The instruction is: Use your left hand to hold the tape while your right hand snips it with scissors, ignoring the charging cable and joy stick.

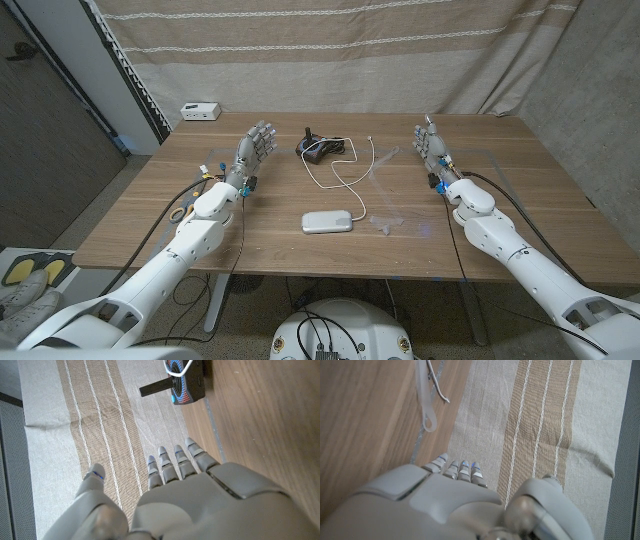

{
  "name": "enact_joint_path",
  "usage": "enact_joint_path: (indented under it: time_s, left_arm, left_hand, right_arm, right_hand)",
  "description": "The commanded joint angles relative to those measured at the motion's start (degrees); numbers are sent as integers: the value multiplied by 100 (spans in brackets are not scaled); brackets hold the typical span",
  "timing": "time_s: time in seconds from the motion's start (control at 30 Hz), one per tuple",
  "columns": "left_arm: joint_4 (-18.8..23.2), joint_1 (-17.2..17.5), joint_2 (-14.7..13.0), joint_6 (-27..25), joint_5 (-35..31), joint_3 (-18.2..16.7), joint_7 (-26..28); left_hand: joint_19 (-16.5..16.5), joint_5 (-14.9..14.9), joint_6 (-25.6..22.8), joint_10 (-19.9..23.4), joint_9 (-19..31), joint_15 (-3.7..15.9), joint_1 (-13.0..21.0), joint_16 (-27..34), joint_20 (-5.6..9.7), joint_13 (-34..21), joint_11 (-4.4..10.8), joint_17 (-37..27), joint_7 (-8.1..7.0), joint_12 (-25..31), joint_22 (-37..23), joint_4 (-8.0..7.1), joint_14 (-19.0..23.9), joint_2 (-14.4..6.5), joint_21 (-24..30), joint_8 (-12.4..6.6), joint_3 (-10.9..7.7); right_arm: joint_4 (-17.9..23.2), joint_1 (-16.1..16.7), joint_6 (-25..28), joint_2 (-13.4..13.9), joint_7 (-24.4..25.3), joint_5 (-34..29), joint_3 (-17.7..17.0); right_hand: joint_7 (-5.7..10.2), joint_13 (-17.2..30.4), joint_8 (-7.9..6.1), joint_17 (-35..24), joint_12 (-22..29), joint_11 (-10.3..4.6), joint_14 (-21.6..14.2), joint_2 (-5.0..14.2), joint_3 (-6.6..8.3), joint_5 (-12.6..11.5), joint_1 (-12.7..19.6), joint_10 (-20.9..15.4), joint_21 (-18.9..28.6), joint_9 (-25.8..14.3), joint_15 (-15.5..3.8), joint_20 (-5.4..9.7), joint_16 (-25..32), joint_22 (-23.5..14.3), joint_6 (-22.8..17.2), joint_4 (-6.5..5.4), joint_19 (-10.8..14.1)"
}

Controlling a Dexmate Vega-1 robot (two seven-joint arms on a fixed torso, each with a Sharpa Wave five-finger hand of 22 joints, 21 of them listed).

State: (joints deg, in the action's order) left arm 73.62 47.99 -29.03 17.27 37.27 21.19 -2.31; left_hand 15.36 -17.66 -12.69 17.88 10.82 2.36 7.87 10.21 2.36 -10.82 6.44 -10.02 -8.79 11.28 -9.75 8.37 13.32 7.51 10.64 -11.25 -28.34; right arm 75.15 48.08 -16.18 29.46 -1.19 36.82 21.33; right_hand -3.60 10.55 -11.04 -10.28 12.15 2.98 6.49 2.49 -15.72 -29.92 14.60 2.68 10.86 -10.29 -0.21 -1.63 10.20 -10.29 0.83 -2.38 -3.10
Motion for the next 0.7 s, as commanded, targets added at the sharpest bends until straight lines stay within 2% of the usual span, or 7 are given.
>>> enact_joint_path:
  time_s: [0.03, 0.7]
  left_arm:
    - [-8, 60, -37, 62, 47, -51, -43]
    - [318, 261, -242, 201, -212, -128, 229]
  left_hand:
    - [46, -28, -48, 71, 6, 551, -16, 41, 255, -15, -26, -14, 9, 43, -29, -6, 51, 62, 31, -27, -27]
    - [34, -34, -119, 114, 5, 550, -10, 42, 228, -15, -27, -14, -7, 57, -29, -5, 53, 57, 31, -48, -19]
  right_arm:
    - [148, 36, 112, 33, 88, -21, 14]
    - [353, 119, 196, 130, 148, -65, 17]
  right_hand:
    - [-44, 17, -27, -16, 22, -4, 42, 0, -37, -27, 47, 48, 39, -23, -5, 7, 32, -12, 15, 8, -59]
    - [-56, 17, -20, -14, 20, 27, 69, 12, -40, -41, 63, 48, 27, -22, 6, 25, 27, -10, 20, 17, -97]
